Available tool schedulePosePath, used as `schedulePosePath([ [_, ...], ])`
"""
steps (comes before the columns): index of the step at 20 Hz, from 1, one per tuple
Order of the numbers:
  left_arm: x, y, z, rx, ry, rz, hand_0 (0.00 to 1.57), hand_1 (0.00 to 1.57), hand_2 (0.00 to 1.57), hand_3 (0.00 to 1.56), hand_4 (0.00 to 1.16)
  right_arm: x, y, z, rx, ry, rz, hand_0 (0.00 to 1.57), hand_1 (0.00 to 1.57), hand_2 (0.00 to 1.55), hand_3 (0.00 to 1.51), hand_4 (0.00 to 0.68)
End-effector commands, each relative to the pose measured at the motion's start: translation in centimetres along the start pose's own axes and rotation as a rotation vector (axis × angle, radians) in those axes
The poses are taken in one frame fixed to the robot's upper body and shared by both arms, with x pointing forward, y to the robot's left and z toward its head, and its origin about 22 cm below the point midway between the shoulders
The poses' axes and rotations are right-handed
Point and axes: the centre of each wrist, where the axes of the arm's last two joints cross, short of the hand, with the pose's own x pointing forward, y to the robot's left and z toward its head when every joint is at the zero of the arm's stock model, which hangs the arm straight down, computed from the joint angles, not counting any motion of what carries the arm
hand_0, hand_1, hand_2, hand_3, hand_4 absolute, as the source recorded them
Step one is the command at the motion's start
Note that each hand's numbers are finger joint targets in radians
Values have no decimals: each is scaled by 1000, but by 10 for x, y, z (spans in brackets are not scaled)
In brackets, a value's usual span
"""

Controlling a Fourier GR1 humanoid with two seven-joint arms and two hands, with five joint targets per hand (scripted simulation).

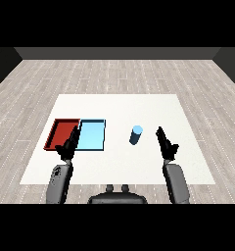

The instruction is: Pick the blue can and put it in the blue box

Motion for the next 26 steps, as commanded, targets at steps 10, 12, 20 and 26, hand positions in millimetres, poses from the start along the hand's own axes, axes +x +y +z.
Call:
schedulePosePath([
  [10, 0, -5, 5, 40, -370, 119, 0, 0, 0, 0, 0, 23, -36, -49, 88, -286, -195, 0, 0, 0, 0, 0],
  [12, 2, 6, -2, 39, -390, 133, 0, 0, 0, 0, 0, 18, -37, -57, 95, -308, -204, 0, 0, 0, 0, 0],
  [20, -19, 6, 9, 26, -388, 132, 0, 0, 0, 0, 0, -3, -53, -65, 91, -283, -216, 0, 0, 0, 0, 0],
  [26, -25, 11, 11, 31, -400, 142, 0, 0, 0, 0, 0, -1, -28, -71, 93, -262, -190, 0, 0, 0, 0, 0],
])
